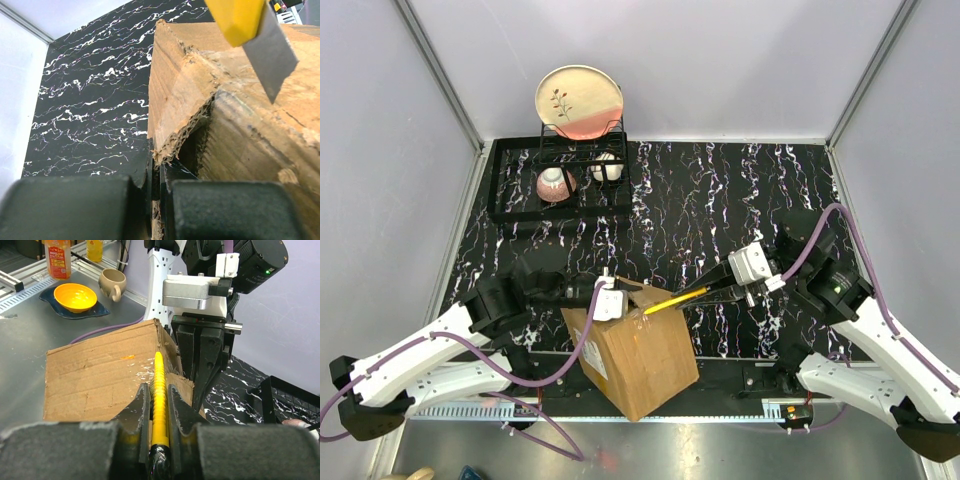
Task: Unpack the express box
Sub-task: Cut the express box at the center of the board.
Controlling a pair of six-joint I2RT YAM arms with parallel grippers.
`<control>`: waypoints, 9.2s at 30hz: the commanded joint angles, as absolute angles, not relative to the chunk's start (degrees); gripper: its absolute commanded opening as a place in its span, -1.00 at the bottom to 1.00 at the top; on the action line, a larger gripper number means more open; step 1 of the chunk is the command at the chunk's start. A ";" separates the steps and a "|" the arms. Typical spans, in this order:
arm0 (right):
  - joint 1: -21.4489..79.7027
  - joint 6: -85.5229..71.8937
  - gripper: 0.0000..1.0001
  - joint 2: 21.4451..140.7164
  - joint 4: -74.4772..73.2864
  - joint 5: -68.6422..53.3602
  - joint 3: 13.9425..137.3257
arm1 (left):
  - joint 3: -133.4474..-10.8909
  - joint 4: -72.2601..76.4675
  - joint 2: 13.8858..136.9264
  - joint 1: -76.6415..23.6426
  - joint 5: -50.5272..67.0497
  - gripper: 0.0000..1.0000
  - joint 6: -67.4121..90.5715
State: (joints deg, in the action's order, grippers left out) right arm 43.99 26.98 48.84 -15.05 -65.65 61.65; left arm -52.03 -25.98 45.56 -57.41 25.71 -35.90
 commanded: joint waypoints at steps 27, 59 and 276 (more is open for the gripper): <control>53.43 36.82 -1.00 53.44 -27.22 -50.99 67.32 | -57.83 -17.49 45.70 -55.37 33.21 -1.00 -27.00; 62.49 44.56 -1.00 52.29 -51.50 -22.59 75.76 | -60.03 -21.97 46.23 -49.66 45.00 -1.00 -23.11; 79.01 -27.67 -1.00 51.16 -39.54 6.86 67.94 | -118.21 -84.02 100.99 -41.84 -1.69 -0.56 -8.69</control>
State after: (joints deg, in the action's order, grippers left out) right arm 79.35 -20.95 54.96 -40.86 4.12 68.88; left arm -112.86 -78.46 104.44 -44.31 -4.89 -8.86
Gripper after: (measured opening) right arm 0.161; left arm 0.162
